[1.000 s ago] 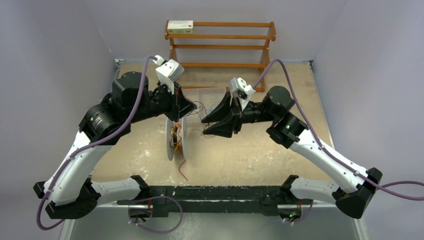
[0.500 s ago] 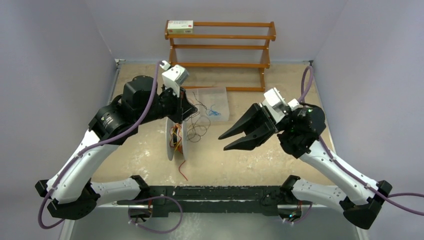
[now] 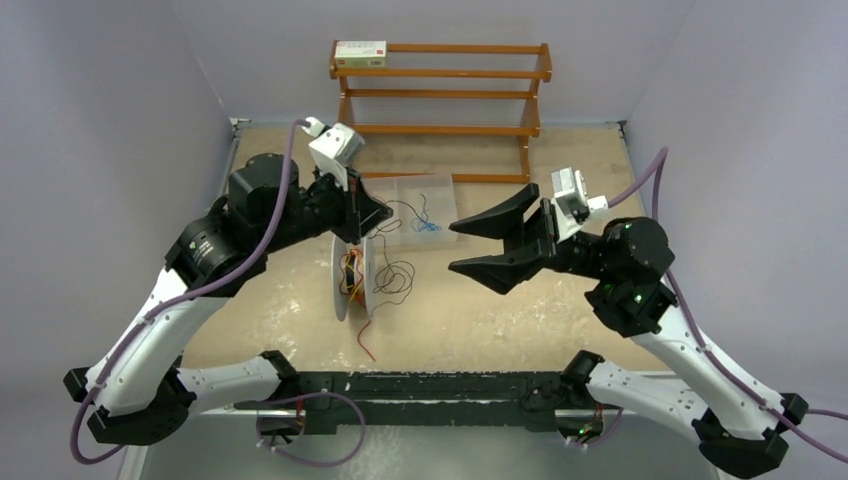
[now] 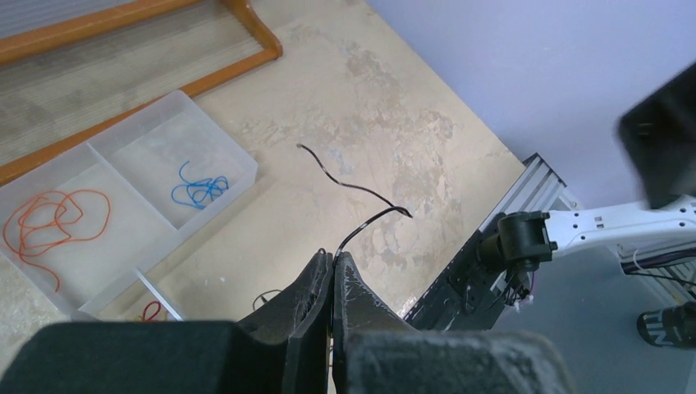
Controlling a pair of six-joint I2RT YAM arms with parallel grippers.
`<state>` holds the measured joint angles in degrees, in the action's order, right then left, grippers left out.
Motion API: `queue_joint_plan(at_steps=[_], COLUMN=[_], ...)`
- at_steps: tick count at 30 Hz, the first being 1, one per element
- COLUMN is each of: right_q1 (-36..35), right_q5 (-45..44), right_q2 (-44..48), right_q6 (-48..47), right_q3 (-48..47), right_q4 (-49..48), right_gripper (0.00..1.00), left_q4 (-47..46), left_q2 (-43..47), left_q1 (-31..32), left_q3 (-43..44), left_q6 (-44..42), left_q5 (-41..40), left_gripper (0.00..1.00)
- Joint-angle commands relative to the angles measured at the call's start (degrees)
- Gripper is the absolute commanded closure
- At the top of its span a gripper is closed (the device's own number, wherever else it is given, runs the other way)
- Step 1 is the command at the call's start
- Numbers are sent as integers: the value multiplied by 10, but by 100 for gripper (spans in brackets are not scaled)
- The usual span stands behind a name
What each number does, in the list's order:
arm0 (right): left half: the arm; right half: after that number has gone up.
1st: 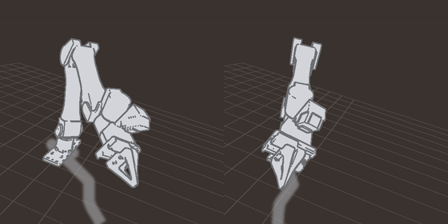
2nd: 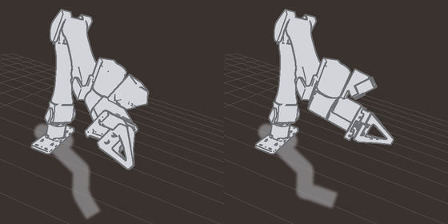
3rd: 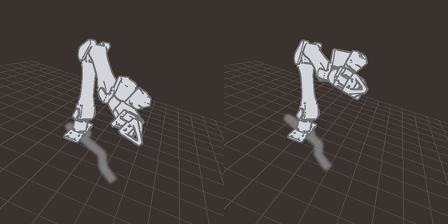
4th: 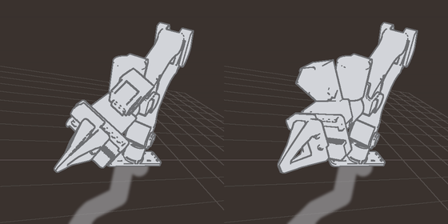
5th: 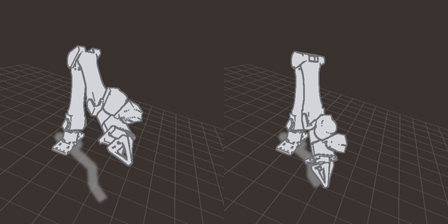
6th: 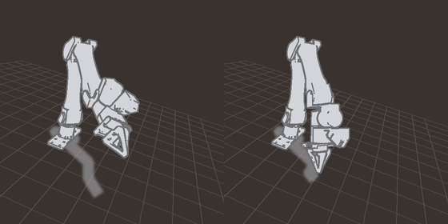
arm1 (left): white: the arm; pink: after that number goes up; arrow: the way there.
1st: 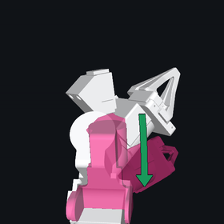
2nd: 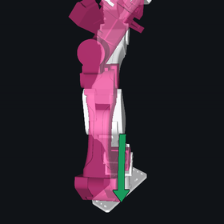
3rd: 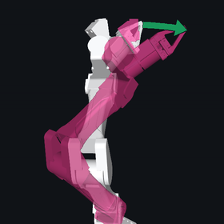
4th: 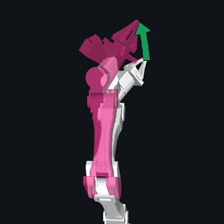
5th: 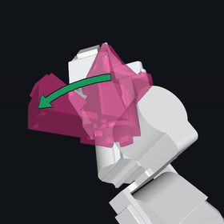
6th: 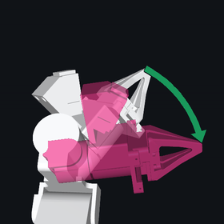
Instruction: Wrap the cables
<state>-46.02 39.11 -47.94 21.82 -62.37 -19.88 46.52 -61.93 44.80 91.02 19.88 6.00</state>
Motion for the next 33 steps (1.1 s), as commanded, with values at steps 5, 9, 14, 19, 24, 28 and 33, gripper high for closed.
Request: queue_joint_plan(at_steps=[5,9,14,19,24,28,33], right_q1=[-1,-1,-1,-1,-1,-1,-1], right_q5=[-136,-164,-175,-166,-149,-85,-51], right_q2=[45,41,-5,-32,-63,-93,-111], right_q6=[-82,-79,-66,-59,-52,-34,-21], right_q3=[113,155,136,118,117,113,111], right_q4=[98,65,69,55,34,5,-20], right_gripper=[25,22,25,28,31,35,47], left_q4=[-44,-33,-29,-29,-43,-46,-52], left_q2=[28,25,23,18,20,20,21], left_q1=[1,1,1,1,1,1,1], left_q3=[46,67,73,71,64,59,53], left_q6=[36,34,21,19,24,27,28], left_q5=[28,59,81,87,99,104,105], left_gripper=[100,100,100,100,100,100,100])
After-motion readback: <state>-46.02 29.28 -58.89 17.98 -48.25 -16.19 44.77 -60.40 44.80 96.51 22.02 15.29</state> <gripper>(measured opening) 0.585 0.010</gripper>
